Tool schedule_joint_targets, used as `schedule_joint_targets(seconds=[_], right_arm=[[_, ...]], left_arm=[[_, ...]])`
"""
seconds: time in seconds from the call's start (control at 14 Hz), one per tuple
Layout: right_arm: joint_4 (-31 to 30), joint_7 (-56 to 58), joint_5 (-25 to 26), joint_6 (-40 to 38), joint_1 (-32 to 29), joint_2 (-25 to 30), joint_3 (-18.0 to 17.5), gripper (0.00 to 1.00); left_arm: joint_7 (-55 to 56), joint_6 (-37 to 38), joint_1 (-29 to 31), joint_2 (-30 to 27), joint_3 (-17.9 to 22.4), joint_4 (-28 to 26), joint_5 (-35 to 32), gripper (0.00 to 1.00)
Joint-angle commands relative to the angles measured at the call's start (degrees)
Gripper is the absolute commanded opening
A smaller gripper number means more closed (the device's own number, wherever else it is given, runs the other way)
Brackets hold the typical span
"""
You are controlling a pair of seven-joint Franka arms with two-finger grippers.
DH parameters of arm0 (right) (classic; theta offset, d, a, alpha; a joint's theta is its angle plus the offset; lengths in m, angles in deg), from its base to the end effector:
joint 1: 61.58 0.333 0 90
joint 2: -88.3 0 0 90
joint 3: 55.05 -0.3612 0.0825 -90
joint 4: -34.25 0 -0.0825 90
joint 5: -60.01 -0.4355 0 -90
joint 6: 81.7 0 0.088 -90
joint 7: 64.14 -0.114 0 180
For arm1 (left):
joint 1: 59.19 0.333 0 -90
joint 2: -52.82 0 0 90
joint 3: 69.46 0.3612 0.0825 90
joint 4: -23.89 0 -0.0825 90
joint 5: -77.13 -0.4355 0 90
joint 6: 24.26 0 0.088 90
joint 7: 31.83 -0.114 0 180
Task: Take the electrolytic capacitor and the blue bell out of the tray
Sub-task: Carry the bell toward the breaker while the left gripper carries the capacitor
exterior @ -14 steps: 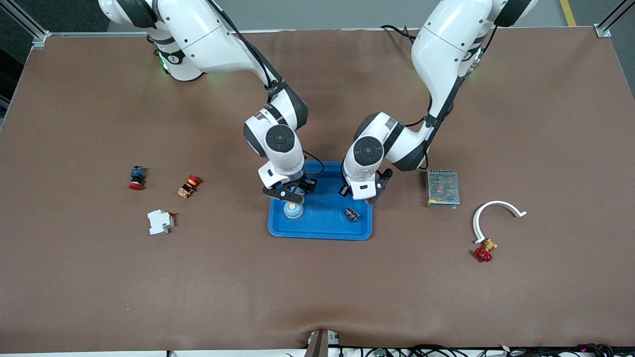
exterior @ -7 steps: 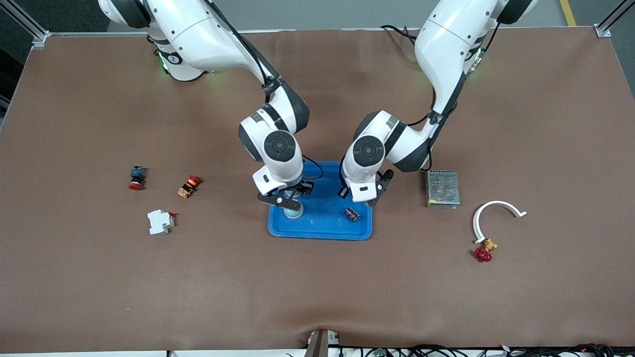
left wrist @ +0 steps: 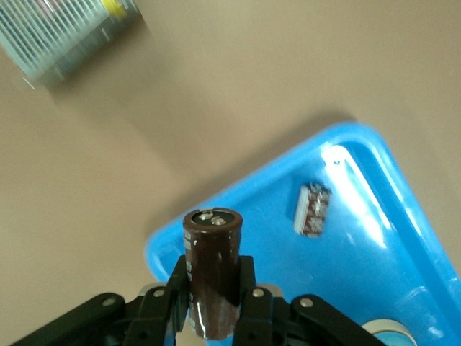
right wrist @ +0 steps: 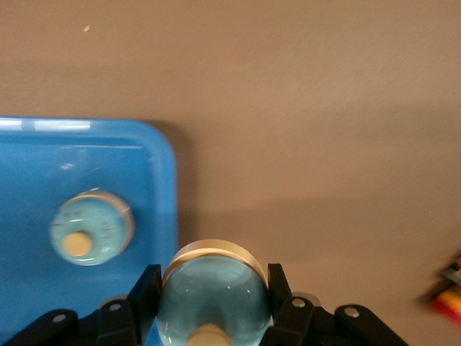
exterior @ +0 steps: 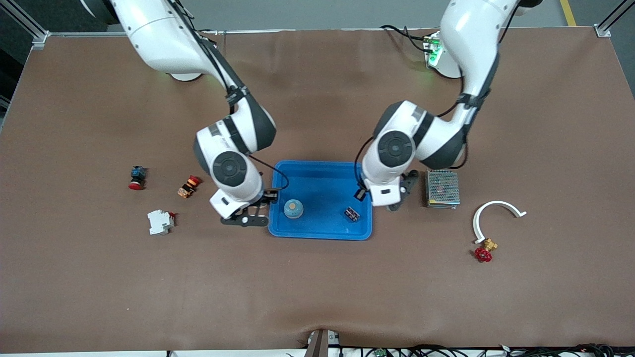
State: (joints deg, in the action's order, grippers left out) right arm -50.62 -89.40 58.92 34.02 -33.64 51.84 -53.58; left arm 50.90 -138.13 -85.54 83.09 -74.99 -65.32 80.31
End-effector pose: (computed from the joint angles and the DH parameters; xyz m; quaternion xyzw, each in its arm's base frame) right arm 0.6893 0.3483 0.2966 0.9988 0.0081 -0.0442 0.0207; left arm 0.6398 -0.3904 0.3406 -0.8932 -0.4443 0.0674 0.0136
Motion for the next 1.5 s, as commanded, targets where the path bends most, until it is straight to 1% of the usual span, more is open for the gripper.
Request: schedule_joint_targets(seconds=[0.0, 0.29, 0.43, 0.5, 0.64, 0.78, 0.93, 1.07, 1.21, 1.43], right_arm=[[-5.4, 11.2, 0.2, 0.5, -5.9, 4.4, -0.9, 0.00], [-8.2, 27.1, 0.2, 1.6, -14.2, 5.7, -0.9, 0.00], [-9.2, 33.4, 0.2, 2.8, -17.8, 5.6, -0.9, 0.00], [-10.9, 37.2, 0.2, 5.3, -19.7, 5.6, -0.9, 0.00], [-13.8, 44.3, 0.2, 10.6, -23.6, 5.2, -0.9, 0.00], [-14.4, 51.6, 0.2, 13.8, -27.7, 4.3, -0.9, 0.00], [-14.4, 57.8, 0.1, 15.5, -31.2, 3.1, -0.9, 0.00], [-14.4, 62.0, 0.1, 17.0, -33.7, 1.9, -0.9, 0.00], [-14.4, 65.3, 0.1, 19.4, -35.8, 0.2, -0.9, 0.00], [-14.3, 69.0, 0.0, 22.6, -38.5, -1.9, -1.1, 0.00]], left_arm=[[-9.6, 7.1, 5.6, -5.3, -0.4, -1.1, -1.1, 0.23], [-30.4, 15.8, 15.1, -10.1, -0.3, -1.1, -1.2, 0.23], [-41.7, 16.5, 21.2, -11.8, -0.3, -1.1, -2.0, 0.23], [-46.9, 16.5, 24.0, -12.0, -0.2, -1.1, -2.4, 0.23], [-54.5, 15.8, 28.6, -11.5, -0.3, -1.1, -5.9, 0.23], [-62.2, 13.8, 32.9, -10.1, -0.3, -0.8, -6.5, 0.23], [-69.5, 12.5, 36.9, -6.0, -0.3, 3.6, -6.5, 0.23], [-72.1, 11.0, 37.3, -2.2, -0.2, 7.1, -7.0, 0.23], [-72.9, 7.4, 37.3, 0.0, -0.3, 7.3, -8.9, 0.23], [-72.0, 2.8, 36.5, 3.1, -0.3, 7.1, -9.2, 0.23]])
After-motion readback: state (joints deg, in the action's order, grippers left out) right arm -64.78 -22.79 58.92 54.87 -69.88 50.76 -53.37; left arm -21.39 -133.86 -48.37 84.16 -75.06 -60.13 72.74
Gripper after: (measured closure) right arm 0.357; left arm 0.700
